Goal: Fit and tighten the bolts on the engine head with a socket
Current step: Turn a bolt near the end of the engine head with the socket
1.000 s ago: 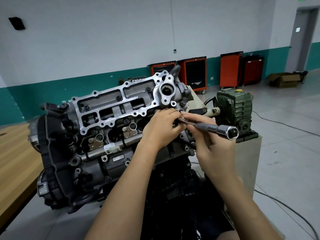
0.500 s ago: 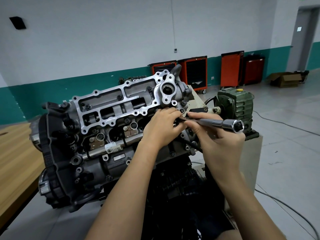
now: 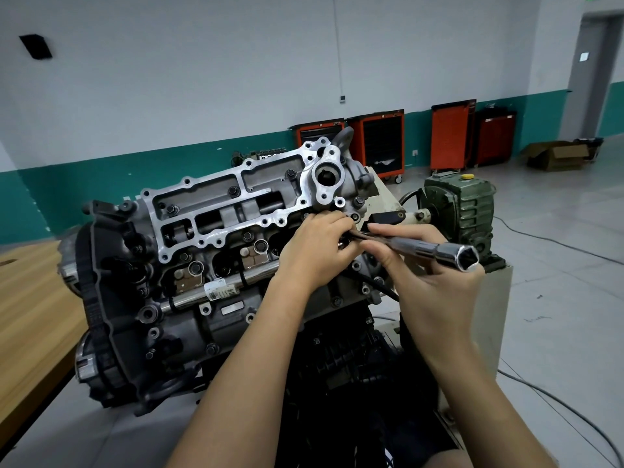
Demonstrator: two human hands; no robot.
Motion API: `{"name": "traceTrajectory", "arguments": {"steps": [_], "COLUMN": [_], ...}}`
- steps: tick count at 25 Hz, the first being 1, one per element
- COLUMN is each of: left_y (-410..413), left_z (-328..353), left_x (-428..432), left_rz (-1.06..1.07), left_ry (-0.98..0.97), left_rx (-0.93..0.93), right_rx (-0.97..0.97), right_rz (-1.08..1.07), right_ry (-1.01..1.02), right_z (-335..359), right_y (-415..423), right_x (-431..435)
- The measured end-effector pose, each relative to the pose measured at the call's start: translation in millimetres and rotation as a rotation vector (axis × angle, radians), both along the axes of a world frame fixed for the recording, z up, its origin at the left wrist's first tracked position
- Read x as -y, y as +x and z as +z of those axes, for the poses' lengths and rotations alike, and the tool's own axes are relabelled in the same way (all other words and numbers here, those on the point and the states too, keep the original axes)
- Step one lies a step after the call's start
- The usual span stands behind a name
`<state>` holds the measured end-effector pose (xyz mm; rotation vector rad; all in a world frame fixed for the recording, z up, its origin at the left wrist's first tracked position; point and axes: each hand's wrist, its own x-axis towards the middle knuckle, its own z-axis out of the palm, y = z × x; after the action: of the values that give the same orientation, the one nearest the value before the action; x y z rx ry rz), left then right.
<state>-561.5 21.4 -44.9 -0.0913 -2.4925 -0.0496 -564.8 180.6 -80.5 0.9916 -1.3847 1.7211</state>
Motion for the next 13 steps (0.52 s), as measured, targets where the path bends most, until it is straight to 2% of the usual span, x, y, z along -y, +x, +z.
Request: {"name": "traceTrajectory", "arguments": {"steps": [5,9,13], "left_y": [-1.1,0.2,0.0], "left_z": [-0.2,0.7,-0.1], "left_x": [0.2,-0.6,-0.5], "left_rz": [0.018,0.005,0.012], "left_ry": [0.015,0.018,0.018], "left_rx": [0.000,-0.001,-0.001], "right_rx": [-0.160,-0.085,-0.113], "right_rz": [-0.081,-0.089,-0.046], "right_ry": [0.096,0.000,0.115], "right_z": [-0.4,1.8,-4.3], "right_y": [-1.1,-2.6,1.6], "right_x": [-0.2,-0.2,4.5]}}
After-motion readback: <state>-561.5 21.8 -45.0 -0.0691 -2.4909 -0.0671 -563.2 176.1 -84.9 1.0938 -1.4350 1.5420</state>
